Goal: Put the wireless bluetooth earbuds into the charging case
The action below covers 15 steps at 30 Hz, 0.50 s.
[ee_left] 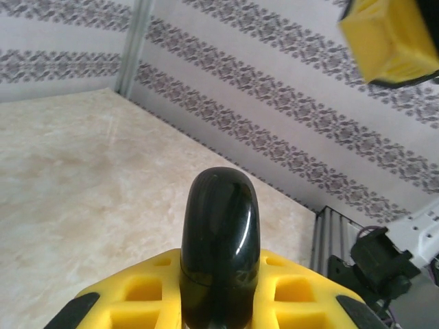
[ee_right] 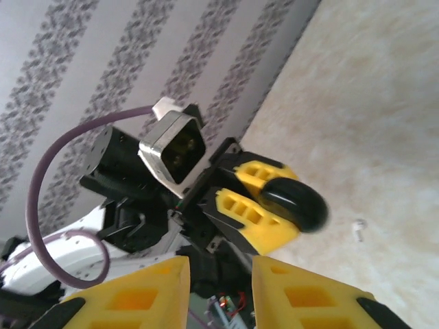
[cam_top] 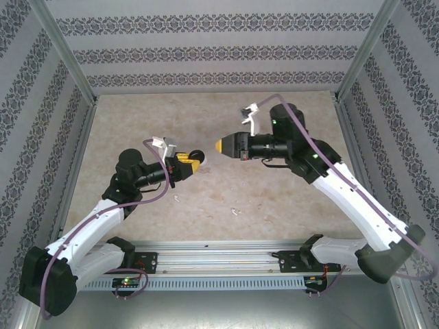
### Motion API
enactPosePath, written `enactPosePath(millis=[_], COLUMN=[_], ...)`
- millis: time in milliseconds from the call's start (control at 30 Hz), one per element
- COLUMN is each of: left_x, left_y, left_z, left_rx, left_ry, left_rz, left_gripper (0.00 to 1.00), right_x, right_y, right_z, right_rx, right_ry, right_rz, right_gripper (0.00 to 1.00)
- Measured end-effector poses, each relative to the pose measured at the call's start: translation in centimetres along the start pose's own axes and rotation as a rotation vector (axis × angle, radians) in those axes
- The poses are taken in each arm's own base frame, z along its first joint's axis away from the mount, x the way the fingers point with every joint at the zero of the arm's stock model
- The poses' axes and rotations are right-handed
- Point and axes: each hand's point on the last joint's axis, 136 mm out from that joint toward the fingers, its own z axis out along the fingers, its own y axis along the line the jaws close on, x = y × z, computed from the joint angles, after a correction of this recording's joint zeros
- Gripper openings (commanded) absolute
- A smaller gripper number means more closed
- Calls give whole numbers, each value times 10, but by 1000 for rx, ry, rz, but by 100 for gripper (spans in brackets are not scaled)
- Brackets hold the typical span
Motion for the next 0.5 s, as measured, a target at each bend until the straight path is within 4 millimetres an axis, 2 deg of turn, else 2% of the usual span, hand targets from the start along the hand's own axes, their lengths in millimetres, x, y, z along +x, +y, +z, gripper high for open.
enactPosePath(millis=[100,167,267,333,400,500], left_x=[4,5,16,36,60,94], left_y=[27,53,103,137,161,179], left_z=[-7,-12,-24,-33,-40,-44], left_rx=[-105,-189,-326,-407,-463,-517], left_ry=[19,33,57,90,134,204], left_rz=[-57,-117,-249,-367,-471,-576], left_gripper=[0,0,0,0,0,4], right_x=[-4,-1,8,16,24,30], right_y=[-28,-53,-93,-119,-139,-161], right_z=[-8,-3,12,25,38,57], right_rx=[148,251,387,469,535,606], right_ry=[-47,-33,23,75,129,199], right_rz=[1,15,39,46,45,45], right_gripper=[37,40,46,50,52,55])
